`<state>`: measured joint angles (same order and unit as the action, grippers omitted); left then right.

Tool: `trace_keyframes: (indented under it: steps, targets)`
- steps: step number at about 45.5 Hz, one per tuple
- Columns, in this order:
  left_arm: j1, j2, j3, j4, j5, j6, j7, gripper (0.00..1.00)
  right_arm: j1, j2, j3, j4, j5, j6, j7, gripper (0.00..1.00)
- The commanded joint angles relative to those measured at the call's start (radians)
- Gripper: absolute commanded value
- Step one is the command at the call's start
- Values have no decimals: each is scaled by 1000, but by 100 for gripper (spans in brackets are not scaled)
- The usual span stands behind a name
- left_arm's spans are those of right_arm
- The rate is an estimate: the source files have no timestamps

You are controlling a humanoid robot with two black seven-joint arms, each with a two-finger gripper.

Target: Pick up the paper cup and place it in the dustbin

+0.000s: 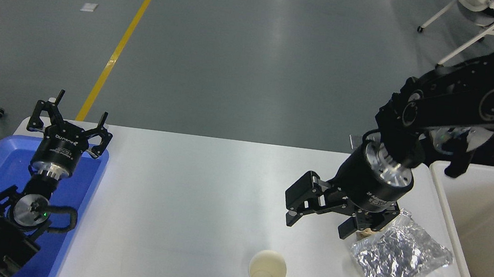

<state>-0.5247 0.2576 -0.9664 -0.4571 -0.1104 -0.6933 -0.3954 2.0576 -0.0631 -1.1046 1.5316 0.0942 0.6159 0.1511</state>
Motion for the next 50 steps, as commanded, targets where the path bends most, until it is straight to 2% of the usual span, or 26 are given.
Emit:
trace_keyframes:
  steps: [1, 13, 34, 37, 39, 41, 45, 47, 48, 50]
  targets:
    - [0, 0, 0, 0, 0, 0, 0, 100, -246, 23, 54, -122, -96, -99, 1, 100]
    - [0, 0, 0, 0, 0, 0, 1, 100, -447, 23, 103, -237, -186, -160, -1, 100]
    - [0, -1, 0, 0, 0, 0, 1, 100, -597, 63, 160, -386, -225, -174, -1, 100]
    - [0, 0, 0, 0, 0, 0, 0, 100, -608, 63, 161, -395, -226, -174, 1, 97]
    - [0, 0, 0, 0, 0, 0, 0, 100, -614, 63, 161, -399, -234, -176, 2, 90]
    - [0, 0, 0, 0, 0, 0, 0, 100, -619, 63, 161, -401, -249, -177, 7, 75]
    - [0, 0, 0, 0, 0, 0, 1, 100, -622, 63, 155, -410, -298, -188, 27, 26]
    - [0, 0, 2, 0, 0, 0, 0, 100, -623, 63, 152, -419, -335, -194, 38, 8]
    - [0, 0, 2, 0, 0, 0, 1, 100, -623, 63, 149, -421, -352, -196, 42, 2]
    - [0, 0, 0, 0, 0, 0, 1, 100, -623, 63, 144, -421, -376, -197, 50, 0]
